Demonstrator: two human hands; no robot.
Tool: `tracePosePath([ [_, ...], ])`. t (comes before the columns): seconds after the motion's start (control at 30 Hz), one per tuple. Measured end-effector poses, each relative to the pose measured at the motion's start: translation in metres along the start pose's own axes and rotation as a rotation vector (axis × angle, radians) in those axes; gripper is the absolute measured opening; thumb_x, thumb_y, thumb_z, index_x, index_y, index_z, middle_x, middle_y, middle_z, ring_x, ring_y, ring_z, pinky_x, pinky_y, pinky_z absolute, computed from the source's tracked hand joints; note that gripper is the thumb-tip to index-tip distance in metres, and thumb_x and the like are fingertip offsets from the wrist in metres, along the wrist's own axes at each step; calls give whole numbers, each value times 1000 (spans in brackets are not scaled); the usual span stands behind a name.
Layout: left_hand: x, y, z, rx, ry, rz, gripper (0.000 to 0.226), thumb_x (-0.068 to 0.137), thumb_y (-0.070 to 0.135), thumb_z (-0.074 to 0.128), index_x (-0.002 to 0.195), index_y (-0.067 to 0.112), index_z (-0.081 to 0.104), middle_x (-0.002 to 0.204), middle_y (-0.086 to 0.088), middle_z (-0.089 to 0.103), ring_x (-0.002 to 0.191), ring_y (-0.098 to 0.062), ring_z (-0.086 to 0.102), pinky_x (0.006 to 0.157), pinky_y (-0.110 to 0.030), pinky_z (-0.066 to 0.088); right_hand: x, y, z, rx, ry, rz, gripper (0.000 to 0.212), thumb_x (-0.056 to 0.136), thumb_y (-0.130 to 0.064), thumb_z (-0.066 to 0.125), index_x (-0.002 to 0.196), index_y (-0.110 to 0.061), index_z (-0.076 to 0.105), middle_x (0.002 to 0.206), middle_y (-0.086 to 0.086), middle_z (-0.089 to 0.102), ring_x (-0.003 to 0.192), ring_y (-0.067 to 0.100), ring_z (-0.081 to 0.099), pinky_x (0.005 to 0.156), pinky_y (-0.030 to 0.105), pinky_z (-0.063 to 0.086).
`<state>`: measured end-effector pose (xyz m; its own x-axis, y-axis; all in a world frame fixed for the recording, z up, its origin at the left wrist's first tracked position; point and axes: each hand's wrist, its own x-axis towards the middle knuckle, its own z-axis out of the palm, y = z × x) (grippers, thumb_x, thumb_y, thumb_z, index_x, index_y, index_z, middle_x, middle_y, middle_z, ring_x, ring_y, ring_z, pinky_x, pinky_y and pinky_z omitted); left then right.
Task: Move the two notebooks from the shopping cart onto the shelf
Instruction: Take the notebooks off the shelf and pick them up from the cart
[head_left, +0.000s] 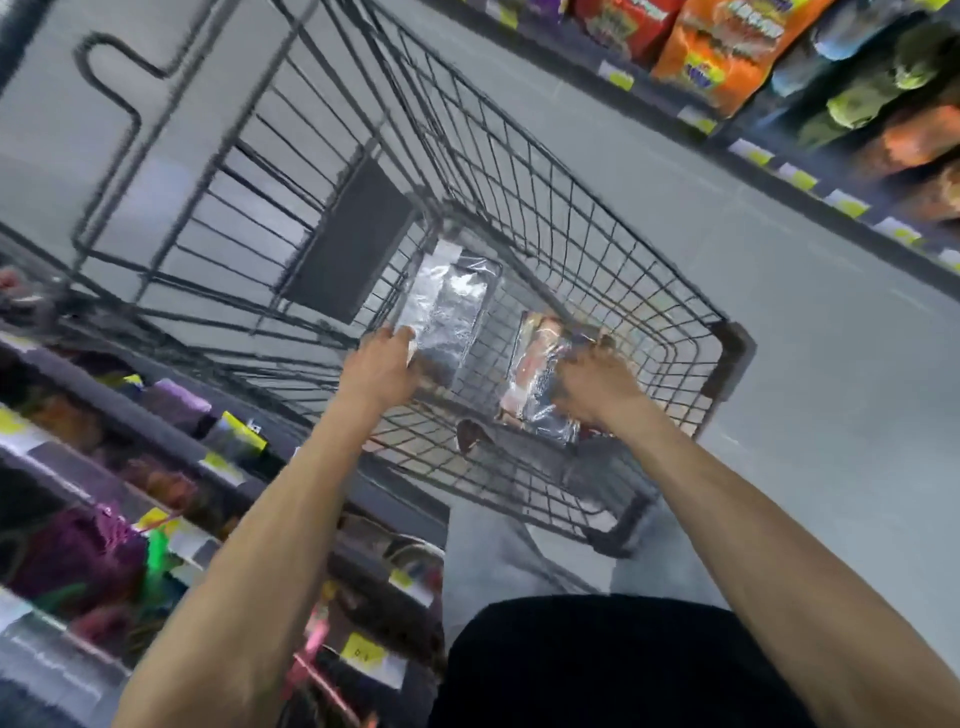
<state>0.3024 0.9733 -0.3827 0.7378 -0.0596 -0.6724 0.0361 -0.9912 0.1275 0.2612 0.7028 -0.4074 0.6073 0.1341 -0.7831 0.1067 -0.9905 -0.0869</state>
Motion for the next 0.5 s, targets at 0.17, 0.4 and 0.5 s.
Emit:
tracePosePath([
  [0.17, 53, -22, 18, 59, -73, 16, 48, 96, 25, 57, 140, 10, 45, 131, -24, 54, 121, -45, 53, 98, -58, 47, 30, -2, 29, 55, -31, 73, 39, 93, -22, 62, 130, -9, 57, 147, 19, 39, 134, 35, 43, 99, 51, 48],
  [0.4, 114, -35, 43, 59, -210, -25, 57, 93, 20, 62, 144, 17, 36, 137, -24, 49, 126, -44, 50, 106, -57, 44, 58, 0, 84, 163, -40, 159, 64, 96, -29, 61, 151, -14, 33, 163, 16, 18, 141, 41, 36, 105, 57, 45],
  [0.5, 127, -36, 55, -3, -240, -116, 76, 90, 12, 65, 153, 26, 24, 151, -24, 35, 136, -47, 41, 112, -58, 38, 61, -5, 101, 262, -31, 234, 59, 97, -28, 57, 150, -17, 34, 159, 17, 23, 138, 44, 38, 100, 59, 49],
])
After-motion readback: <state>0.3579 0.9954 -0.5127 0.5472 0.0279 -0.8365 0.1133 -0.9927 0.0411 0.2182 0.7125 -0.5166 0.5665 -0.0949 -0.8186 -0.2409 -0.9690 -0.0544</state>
